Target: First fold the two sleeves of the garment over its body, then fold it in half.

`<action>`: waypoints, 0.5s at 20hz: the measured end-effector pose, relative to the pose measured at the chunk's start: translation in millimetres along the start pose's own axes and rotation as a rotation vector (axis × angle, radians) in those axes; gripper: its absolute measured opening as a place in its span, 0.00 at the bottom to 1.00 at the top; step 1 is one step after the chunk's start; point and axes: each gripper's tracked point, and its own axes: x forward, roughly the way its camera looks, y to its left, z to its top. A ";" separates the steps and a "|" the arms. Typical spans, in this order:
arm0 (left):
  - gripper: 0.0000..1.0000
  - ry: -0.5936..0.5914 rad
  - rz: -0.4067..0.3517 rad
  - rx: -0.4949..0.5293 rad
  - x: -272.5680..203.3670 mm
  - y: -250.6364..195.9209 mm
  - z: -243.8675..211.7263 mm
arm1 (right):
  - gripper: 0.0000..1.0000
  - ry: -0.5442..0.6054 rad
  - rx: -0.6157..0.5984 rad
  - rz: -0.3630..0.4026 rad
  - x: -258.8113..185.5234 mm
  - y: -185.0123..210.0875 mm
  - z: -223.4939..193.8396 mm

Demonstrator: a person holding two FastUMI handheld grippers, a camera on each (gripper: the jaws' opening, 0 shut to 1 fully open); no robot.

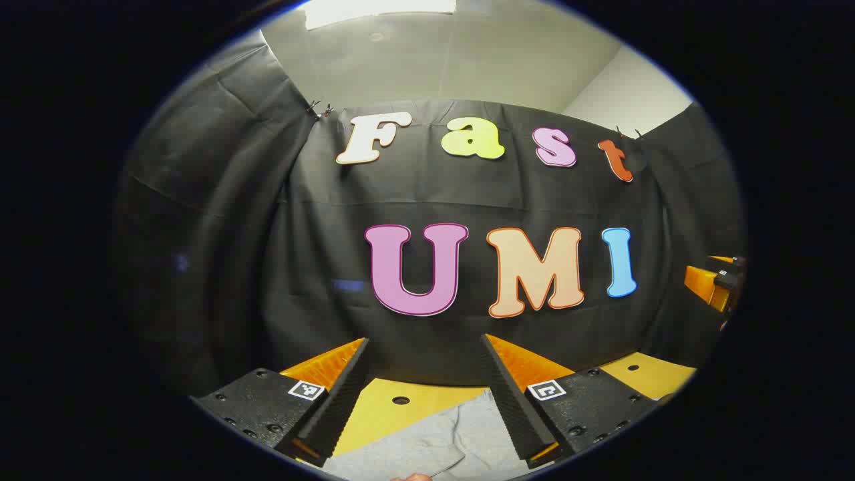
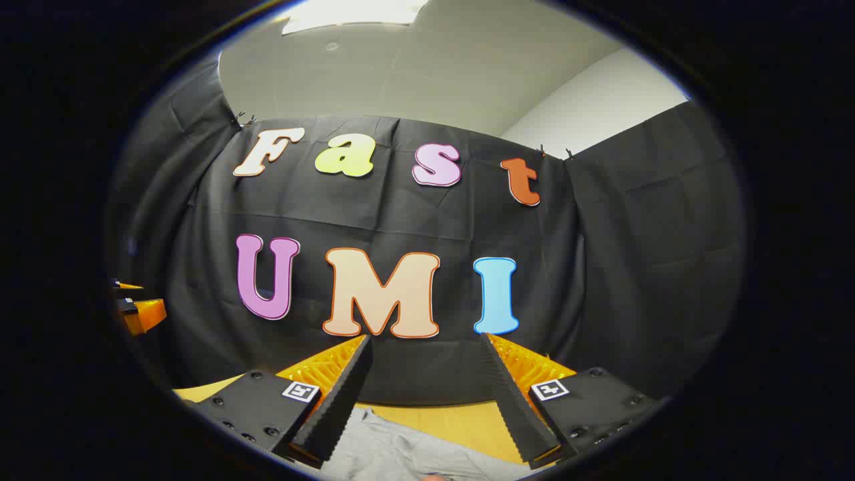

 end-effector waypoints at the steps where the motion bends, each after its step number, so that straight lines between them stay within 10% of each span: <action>1: 0.92 0.001 0.012 0.001 -0.7 2.1 -0.6 | 0.99 0.002 -0.003 0.002 -0.8 -1.4 -1.5; 10: 0.94 0.022 -0.012 -0.021 -2.2 -15.5 -10.7 | 0.99 0.019 -0.026 -0.030 -11.2 -35.4 -12.7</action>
